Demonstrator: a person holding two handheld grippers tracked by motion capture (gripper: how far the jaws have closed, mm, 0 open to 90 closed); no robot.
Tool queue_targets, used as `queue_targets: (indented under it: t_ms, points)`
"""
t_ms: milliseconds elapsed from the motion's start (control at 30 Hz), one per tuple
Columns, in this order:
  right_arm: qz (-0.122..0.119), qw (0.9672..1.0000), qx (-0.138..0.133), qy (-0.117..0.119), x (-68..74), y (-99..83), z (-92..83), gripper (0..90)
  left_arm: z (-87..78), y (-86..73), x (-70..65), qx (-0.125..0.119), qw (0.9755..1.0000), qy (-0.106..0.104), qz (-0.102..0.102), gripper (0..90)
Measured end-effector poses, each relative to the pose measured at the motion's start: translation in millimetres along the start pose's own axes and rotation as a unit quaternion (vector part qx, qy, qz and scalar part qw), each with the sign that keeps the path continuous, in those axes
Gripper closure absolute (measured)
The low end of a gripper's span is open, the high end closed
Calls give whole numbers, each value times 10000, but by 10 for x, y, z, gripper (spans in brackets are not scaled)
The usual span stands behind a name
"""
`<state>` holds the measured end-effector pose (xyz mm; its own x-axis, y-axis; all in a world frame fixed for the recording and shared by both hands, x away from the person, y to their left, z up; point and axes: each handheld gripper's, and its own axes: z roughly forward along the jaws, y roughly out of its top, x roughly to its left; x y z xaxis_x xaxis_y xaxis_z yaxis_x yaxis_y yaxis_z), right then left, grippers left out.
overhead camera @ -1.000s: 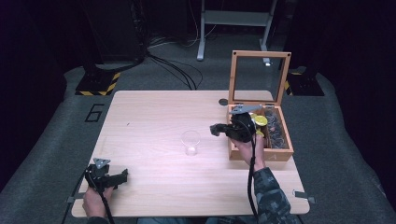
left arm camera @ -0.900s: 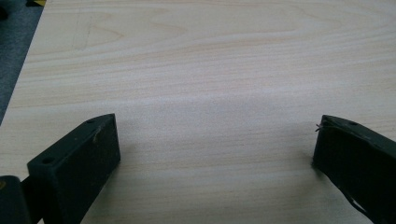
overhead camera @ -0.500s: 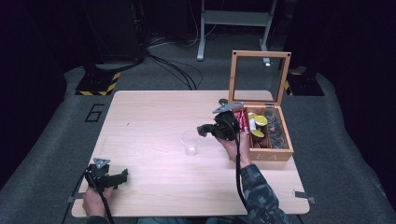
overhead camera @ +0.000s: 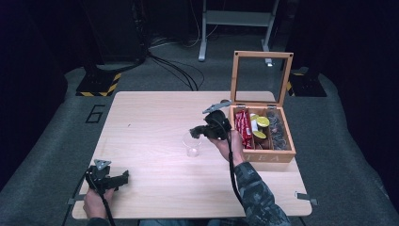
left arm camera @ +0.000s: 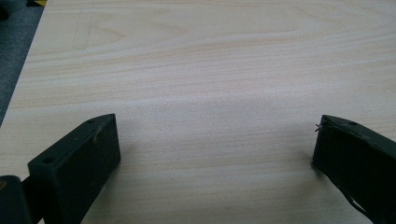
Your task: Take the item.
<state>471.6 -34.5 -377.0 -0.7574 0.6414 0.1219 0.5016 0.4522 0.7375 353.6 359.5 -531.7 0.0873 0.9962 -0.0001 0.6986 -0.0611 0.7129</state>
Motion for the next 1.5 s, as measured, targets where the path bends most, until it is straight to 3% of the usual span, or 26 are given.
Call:
queue_targets:
  t_ms: [167, 233, 300, 467, 633, 800, 833, 900, 967, 1000, 1033, 1167, 1300, 1400, 1433, 1500]
  points:
    - [-49, 9999, 107, 5, 16, 4, 86, 900, 1, 2, 2, 4, 10000, -2, 5, 6]
    - [-3, 9996, 288, 22, 24, -3, 192, 900, 0, 0, 0, 0, 10000, -1, 1, 6]
    - [-186, 9992, 334, -70, 72, -8, 247, 900, 1, 1, 1, 3, 10000, 0, 3, 6]
    - [-146, 9984, 494, -235, 58, -38, 342, 900, 0, 0, -1, -4, 10000, 0, 2, 7]
    - [-279, 9972, 574, -388, 110, -58, 417, 884, 0, 1, 0, -1, 10000, 1, 2, 7]
    - [-236, 9978, 452, -414, 101, -48, 385, 761, 0, 1, 1, 2, 10000, 0, 4, 6]
    - [-153, 9983, 333, -446, 98, -37, 321, 670, 0, 1, 1, 2, 10000, 0, 6, 6]
    - [-151, 9987, 266, -418, 83, -36, 287, 632, 1, 1, 1, 0, 10000, -1, 2, 6]
    - [0, 9991, 98, -414, 66, -39, 184, 501, 1, 0, -2, -4, 10000, 2, 0, 6]
    - [0, 9991, 98, -414, 66, -39, 184, 501, 1, 0, -2, -4, 10000, 2, 0, 6]
    - [86, 9992, -55, -377, 24, -75, 112, 405, 1, 1, 0, -2, 10000, 1, 2, 6]
    - [214, 9991, -127, -355, 9, -171, 46, 275, -9, -8, -6, -20, 10000, 13, 27, 10]
    - [284, 9983, -404, -313, 46, -285, -110, 173, -5, -3, 3, -11, 10000, 2, 41, 11]
    - [317, 9980, -462, -280, 83, -352, -166, 139, -5, -4, 2, -17, 10000, 3, 45, 11]
    - [195, 9981, -497, -320, 109, -375, -199, 133, -4, -3, 2, -16, 10000, 6, 45, 10]
    - [171, 9979, -522, -342, 142, -400, -229, 125, -4, -2, 1, -8, 10000, 8, 39, 10]
